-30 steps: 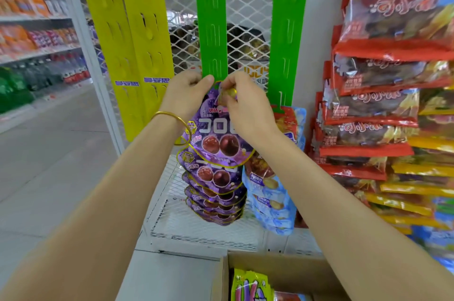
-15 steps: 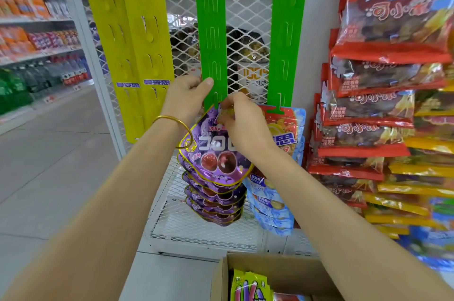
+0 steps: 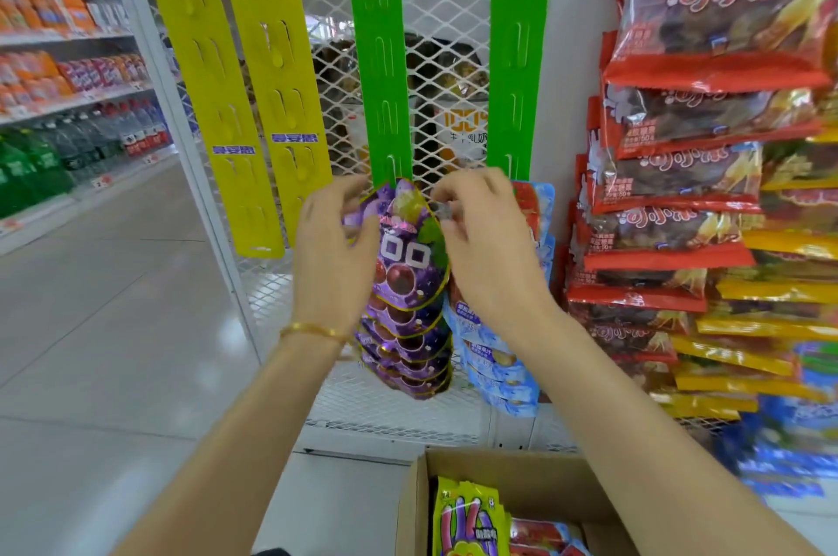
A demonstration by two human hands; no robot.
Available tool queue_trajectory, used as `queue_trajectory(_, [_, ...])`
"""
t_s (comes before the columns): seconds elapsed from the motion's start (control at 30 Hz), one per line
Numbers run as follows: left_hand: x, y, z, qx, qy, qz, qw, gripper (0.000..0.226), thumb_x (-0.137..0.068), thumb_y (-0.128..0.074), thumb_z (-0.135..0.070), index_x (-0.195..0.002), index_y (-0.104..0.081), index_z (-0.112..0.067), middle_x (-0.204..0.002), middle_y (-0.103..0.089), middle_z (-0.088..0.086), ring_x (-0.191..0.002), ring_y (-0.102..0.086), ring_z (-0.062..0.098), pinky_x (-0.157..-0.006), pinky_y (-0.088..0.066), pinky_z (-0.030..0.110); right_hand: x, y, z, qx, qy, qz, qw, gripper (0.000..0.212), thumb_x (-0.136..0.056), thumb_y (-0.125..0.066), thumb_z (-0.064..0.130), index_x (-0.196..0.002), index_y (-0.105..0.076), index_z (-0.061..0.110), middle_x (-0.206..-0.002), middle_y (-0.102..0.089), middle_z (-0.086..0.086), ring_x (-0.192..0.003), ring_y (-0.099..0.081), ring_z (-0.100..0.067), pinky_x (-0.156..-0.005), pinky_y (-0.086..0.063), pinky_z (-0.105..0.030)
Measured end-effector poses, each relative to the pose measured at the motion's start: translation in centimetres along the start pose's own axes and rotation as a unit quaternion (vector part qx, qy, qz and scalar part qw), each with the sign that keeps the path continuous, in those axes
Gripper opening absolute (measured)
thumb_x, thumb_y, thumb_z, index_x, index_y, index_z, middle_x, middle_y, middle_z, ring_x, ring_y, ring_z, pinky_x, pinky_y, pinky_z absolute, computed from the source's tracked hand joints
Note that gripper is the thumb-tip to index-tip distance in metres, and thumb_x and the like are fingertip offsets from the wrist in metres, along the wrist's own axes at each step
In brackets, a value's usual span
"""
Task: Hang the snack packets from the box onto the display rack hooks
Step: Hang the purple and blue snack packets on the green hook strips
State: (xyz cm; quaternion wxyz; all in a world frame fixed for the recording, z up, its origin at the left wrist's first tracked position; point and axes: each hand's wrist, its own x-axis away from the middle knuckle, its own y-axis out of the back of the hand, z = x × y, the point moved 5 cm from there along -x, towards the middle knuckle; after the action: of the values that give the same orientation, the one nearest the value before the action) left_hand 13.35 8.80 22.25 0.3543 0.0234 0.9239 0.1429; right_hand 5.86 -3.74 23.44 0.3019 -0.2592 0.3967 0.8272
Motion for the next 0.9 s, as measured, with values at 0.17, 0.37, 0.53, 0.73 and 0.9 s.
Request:
queue_trajectory(0.17, [10.7, -2.5, 2.3, -0.016, 0.035, 0.100, 0.994, 0.035, -0.083, -0.058, -0.001, -0.088, -0.055, -0.036, -0.092, -0.060, -0.012, -0.080, -0.056, 0.003, -0.066, -0.039, 0.009, 8.7, 3.9, -3.0, -0.156, -0.091, 0.108, 0.978, 0.033, -0.088, -0.054, -0.002, -0.084, -0.054, 0.031, -0.089, -0.059, 0.011, -0.071, -0.061, -0.009, -0.064, -0.051, -0.023])
queue_trajectory(0.37, [20.5, -10.9, 5.4, -0.049, 0.135, 0.385, 0.912, 0.016, -0.083, -0.061, -0.003, -0.087, -0.062, -0.019, -0.077, -0.057, -0.013, -0.068, -0.053, -0.009, -0.066, -0.041, 0.007, 19.9, 0.5, -18.2, -0.039, -0.229, 0.393, 0.890, 0.016, -0.084, -0.062, -0.001, -0.092, -0.061, 0.013, -0.089, -0.060, -0.003, -0.074, -0.055, -0.008, -0.061, -0.039, -0.007])
queue_trajectory(0.53, [25.7, -15.4, 8.0, -0.086, 0.172, 0.498, 0.846, 0.012, -0.084, -0.062, -0.009, -0.088, -0.063, -0.019, -0.087, -0.061, -0.005, -0.071, -0.054, 0.005, -0.065, -0.038, 0.002, 32.4, -2.1, -31.1, 0.008, -0.460, 0.398, 0.794, 0.013, -0.085, -0.062, 0.006, -0.096, -0.062, 0.011, -0.089, -0.059, -0.006, -0.082, -0.056, -0.020, -0.069, -0.044, -0.021])
queue_trajectory(0.73, [26.4, -16.9, 8.7, -0.109, 0.205, 0.540, 0.809, 0.009, -0.087, -0.059, -0.017, -0.092, -0.063, -0.024, -0.087, -0.056, -0.019, -0.083, -0.059, 0.004, -0.067, -0.042, 0.006, 42.2, -4.3, -34.3, 0.086, -0.458, 0.495, 0.733, 0.037, -0.084, -0.064, 0.015, -0.120, -0.057, 0.010, -0.117, -0.061, -0.009, -0.109, -0.056, -0.026, -0.091, -0.042, -0.029])
queue_trajectory(0.9, [26.3, -17.7, 9.1, -0.111, 0.213, 0.551, 0.799, 0.009, -0.088, -0.059, -0.018, -0.091, -0.062, -0.026, -0.087, -0.057, -0.019, -0.084, -0.057, 0.000, -0.066, -0.042, 0.006, 42.3, -4.2, -34.5, 0.096, -0.452, 0.489, 0.740, 0.013, -0.084, -0.065, 0.018, -0.076, -0.054, 0.015, -0.085, -0.057, -0.002, -0.078, -0.054, -0.017, -0.071, -0.050, -0.030])
